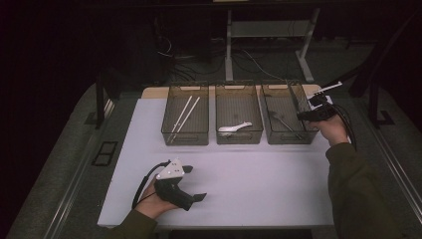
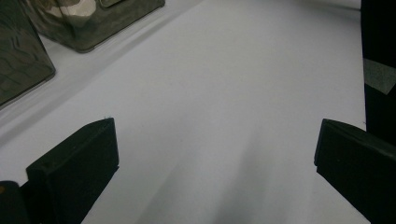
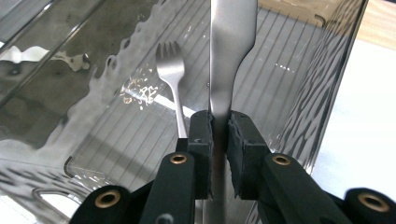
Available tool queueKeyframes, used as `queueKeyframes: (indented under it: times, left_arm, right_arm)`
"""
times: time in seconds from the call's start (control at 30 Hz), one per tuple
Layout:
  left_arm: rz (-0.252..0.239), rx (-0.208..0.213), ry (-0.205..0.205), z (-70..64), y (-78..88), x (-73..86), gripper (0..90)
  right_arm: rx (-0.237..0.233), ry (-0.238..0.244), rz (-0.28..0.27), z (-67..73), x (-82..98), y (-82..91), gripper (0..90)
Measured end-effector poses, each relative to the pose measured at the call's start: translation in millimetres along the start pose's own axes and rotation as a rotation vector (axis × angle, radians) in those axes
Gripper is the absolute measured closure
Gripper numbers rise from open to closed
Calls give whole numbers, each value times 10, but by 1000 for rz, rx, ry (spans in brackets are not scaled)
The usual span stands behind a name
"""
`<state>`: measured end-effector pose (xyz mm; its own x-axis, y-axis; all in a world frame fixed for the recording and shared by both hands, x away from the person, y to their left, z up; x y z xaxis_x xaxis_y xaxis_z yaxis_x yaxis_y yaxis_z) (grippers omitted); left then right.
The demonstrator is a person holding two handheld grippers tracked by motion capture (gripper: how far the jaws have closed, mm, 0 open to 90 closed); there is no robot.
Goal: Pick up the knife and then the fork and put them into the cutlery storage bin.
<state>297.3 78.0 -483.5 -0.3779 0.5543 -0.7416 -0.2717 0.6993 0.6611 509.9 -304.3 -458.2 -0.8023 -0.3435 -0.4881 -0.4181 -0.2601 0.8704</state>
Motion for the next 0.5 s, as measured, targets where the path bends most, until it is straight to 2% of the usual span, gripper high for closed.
queueKeyframes:
  times: [0.23, 0.3, 0.5]
  left_arm:
    - [-1, 1, -4, -1, 2, 0, 0]
    - [0, 1, -4, -1, 2, 0, 0]
    - [-1, 0, -3, -4, -1, -2, 0]
  right_arm:
    - [15, 15, 39, 52, 1, -61, 785]
    - [-3, 9, 15, 66, -20, -47, 785]
    - [-51, 1, -60, 123, -112, 84, 695]
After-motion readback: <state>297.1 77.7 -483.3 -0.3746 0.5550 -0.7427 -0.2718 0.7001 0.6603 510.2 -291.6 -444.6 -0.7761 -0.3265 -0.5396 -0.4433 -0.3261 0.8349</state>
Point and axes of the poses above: each handheld gripper's, and its own axes: y roughly backward along the jaws, x roughly out of its underside, z roughly to its left, the point moved 9 cm from there along -y, roughly forward along the jaws, and after that the axes turned 9 degrees about z, right-handed, at the moved point
